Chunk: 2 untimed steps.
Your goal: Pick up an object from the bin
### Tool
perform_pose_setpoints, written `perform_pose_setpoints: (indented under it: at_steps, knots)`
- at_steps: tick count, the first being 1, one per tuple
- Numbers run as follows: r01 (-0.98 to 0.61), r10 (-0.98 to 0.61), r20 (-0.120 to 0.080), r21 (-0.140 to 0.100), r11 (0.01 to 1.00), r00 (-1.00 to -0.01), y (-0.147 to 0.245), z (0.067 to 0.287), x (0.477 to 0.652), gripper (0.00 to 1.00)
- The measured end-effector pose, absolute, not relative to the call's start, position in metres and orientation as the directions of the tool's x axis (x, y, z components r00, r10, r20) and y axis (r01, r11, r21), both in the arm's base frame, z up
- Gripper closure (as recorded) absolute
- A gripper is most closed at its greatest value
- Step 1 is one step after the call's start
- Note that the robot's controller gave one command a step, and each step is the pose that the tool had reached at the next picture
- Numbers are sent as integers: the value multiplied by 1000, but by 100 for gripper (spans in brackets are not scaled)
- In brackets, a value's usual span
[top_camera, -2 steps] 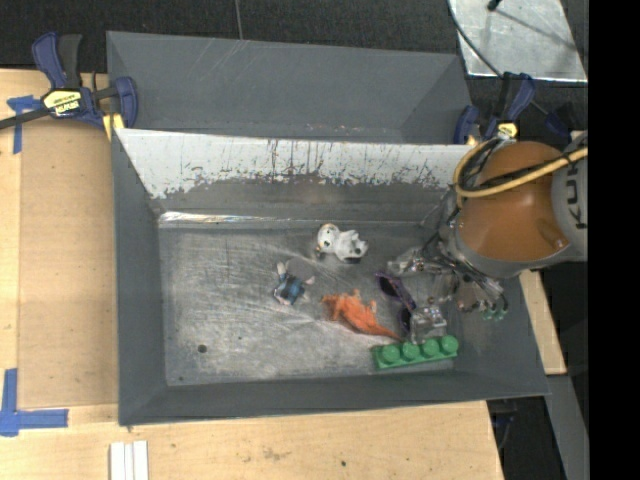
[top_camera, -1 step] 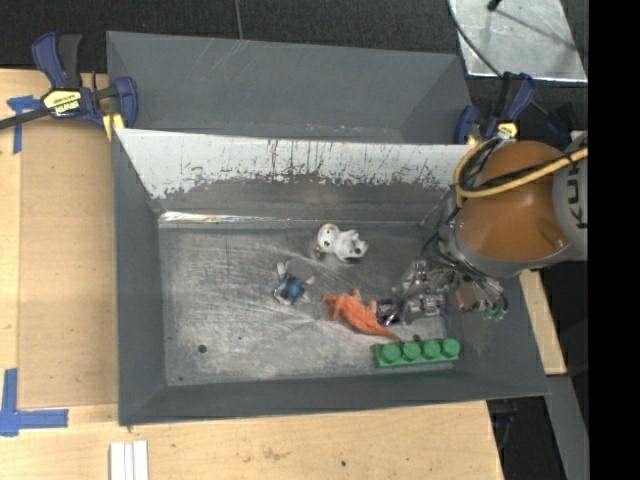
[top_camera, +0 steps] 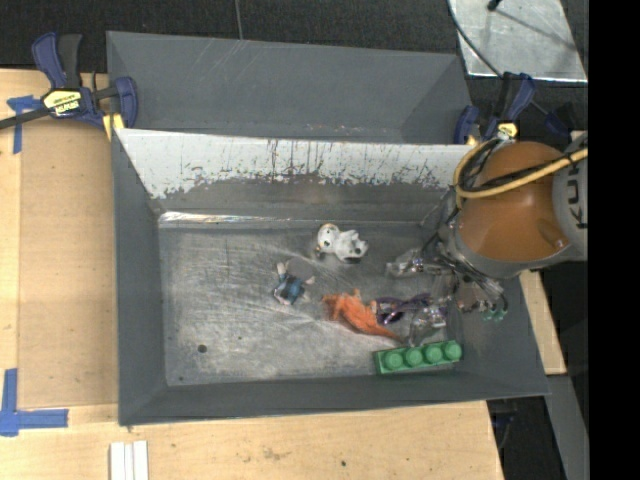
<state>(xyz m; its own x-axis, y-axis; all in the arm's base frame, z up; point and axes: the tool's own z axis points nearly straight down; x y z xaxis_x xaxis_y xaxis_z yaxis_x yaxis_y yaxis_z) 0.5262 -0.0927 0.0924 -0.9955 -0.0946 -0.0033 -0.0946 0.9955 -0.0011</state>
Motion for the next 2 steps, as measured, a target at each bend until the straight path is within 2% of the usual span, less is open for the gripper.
perform_pose_setpoints:
  at_steps: [1, 2]
  knots:
    - [-96, -96, -3, -1, 995, -995, -92, 92, 526, 100]
    - [-96, -96, -3, 0, 995, -995, -92, 92, 526, 100]
